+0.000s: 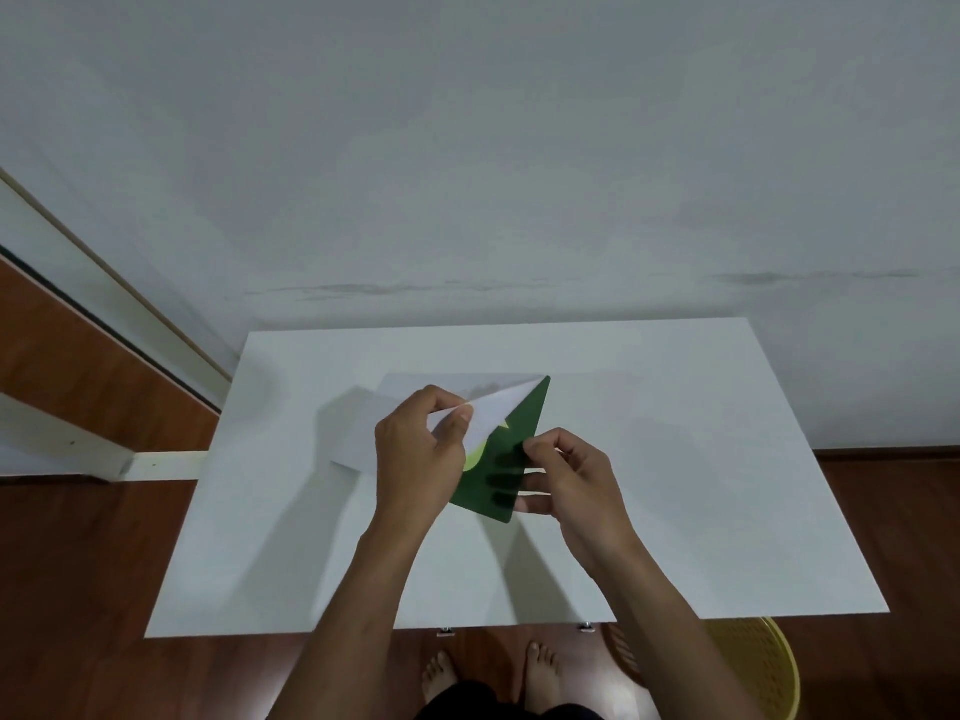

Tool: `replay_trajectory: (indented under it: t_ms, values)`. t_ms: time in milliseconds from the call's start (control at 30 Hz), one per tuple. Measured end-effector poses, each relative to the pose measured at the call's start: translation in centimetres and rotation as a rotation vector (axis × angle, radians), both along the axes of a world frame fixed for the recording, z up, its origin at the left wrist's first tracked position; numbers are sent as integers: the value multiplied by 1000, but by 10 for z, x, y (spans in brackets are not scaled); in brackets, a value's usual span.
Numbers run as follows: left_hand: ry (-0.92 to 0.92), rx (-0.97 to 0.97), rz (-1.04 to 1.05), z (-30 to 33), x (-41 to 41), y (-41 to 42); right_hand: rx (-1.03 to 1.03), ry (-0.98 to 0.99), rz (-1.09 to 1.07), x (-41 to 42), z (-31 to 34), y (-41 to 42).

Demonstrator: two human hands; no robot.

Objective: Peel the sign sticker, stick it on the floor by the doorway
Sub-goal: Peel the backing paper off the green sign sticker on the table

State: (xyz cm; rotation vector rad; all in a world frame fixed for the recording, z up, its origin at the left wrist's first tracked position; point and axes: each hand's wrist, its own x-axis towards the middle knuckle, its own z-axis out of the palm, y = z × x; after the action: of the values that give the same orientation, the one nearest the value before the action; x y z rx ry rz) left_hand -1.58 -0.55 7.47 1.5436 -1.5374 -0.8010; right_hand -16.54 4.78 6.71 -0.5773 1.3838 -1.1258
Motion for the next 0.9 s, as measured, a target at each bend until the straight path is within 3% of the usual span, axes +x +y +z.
replay_trajectory:
  t_ms: [433, 900]
  values:
    - [239, 167, 199, 8, -1, -14, -47, 18, -93, -2, 6, 3]
    - [326, 190, 308, 8, 3, -22, -125, 63, -111, -13, 6, 14]
